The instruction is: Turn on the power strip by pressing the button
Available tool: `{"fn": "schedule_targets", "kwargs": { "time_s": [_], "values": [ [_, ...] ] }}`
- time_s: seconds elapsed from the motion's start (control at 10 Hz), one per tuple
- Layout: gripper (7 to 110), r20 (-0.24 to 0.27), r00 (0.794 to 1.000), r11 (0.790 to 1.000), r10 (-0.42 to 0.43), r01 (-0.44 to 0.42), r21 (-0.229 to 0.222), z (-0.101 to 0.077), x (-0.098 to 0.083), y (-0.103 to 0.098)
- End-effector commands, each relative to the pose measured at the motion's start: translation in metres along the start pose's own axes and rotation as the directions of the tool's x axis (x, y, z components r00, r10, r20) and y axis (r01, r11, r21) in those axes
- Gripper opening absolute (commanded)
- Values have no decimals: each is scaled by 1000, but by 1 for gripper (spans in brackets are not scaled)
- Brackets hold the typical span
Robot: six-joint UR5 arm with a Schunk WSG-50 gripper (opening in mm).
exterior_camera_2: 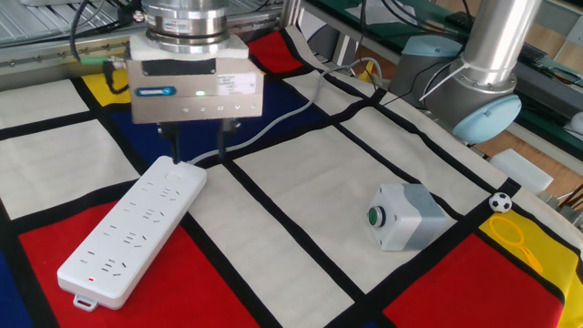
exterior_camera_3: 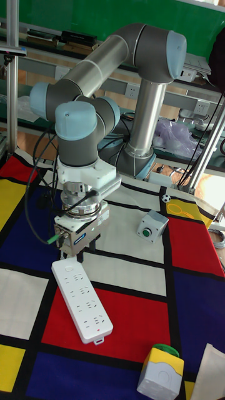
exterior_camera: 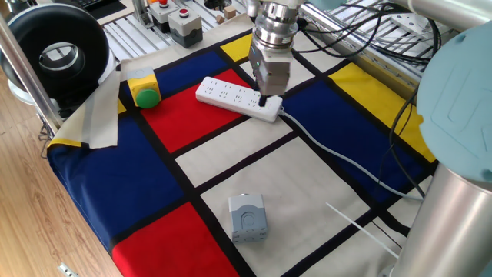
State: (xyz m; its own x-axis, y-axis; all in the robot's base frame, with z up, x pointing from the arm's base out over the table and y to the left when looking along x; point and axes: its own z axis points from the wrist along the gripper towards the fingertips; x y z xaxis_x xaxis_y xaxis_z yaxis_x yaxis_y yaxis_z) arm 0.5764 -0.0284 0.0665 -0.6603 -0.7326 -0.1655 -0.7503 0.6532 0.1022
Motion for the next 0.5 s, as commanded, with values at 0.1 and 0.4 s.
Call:
{"fn": "schedule_targets", "kwargs": {
  "time_s": [0.1,0.4],
  "values": [
    [22,52,893,891,447,-450,60,-4,-4,-20],
    [22,71,770,757,634,-637,144,1,4,-33]
  ]
}}
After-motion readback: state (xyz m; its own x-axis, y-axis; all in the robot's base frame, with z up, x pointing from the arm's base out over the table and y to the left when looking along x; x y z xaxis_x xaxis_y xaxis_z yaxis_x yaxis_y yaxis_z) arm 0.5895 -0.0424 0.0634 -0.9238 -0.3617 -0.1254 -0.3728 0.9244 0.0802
